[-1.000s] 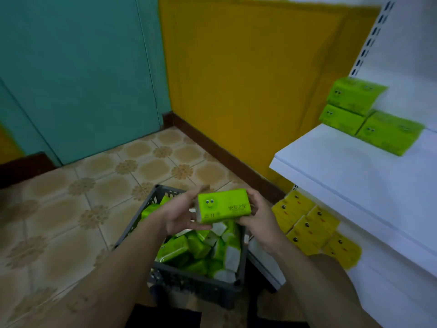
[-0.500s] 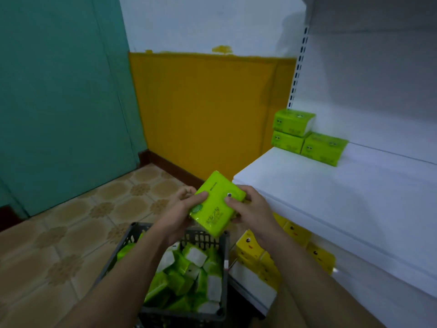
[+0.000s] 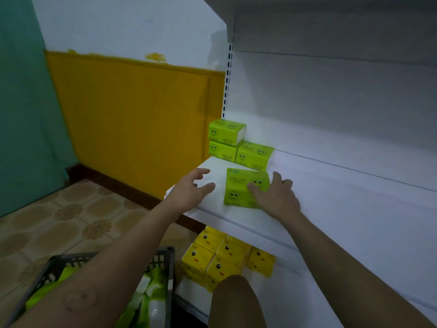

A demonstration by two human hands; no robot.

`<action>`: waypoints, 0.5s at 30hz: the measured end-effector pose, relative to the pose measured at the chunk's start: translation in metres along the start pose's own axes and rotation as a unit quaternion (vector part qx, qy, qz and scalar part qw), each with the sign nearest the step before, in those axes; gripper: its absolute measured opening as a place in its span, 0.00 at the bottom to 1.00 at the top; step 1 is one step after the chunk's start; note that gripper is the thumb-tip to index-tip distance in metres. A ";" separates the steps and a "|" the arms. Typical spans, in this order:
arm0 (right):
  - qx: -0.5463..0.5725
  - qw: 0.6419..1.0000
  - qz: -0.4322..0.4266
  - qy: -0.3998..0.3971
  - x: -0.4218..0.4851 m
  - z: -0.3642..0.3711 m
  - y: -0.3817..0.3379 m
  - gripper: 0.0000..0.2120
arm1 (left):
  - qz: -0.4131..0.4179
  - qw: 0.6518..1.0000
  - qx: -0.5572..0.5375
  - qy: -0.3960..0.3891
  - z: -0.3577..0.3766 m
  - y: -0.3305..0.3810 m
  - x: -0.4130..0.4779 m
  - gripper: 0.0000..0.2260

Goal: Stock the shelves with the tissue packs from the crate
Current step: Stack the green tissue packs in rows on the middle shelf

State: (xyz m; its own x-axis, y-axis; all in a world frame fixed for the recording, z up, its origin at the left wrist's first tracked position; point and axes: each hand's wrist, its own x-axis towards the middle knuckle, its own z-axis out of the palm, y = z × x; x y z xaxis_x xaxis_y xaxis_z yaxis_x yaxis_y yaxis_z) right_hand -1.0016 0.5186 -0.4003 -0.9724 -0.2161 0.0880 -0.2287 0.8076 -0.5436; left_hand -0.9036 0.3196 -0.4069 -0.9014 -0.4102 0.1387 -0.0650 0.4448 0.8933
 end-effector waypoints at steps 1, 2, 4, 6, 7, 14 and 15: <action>-0.056 0.997 -0.046 0.010 0.003 -0.002 0.003 0.43 | 0.014 0.998 0.065 -0.018 0.004 0.001 0.005 0.21; -0.088 0.991 -0.101 0.001 0.006 -0.005 0.005 0.43 | 0.022 0.990 0.132 -0.039 0.007 0.000 0.010 0.22; -0.146 0.969 -0.187 -0.068 0.016 -0.007 0.006 0.41 | 0.017 0.966 0.243 -0.086 0.011 0.001 0.017 0.22; -0.164 0.959 -0.197 -0.120 0.030 -0.006 0.008 0.39 | 0.000 0.936 0.328 -0.128 0.013 0.005 0.021 0.20; -0.154 0.963 -0.184 -0.125 0.036 -0.005 0.008 0.38 | -0.002 0.921 0.364 -0.140 0.013 0.007 0.024 0.19; -0.200 0.966 -0.161 -0.016 0.073 0.010 -0.009 0.33 | 0.004 0.877 0.441 -0.190 0.006 0.017 0.034 0.18; -0.201 0.967 -0.157 -0.018 0.078 0.012 -0.013 0.33 | 0.002 0.878 0.438 -0.194 0.005 0.018 0.034 0.18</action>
State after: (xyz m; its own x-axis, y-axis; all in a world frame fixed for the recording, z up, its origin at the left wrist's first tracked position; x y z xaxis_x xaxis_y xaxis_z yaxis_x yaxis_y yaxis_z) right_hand -1.0735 0.4849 -0.3965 -0.8511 -0.4991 0.1629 -0.5195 0.8453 -0.1250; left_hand -0.9380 0.3175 -0.3882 -0.9691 -0.1810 -0.1677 -0.2131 0.9566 0.1987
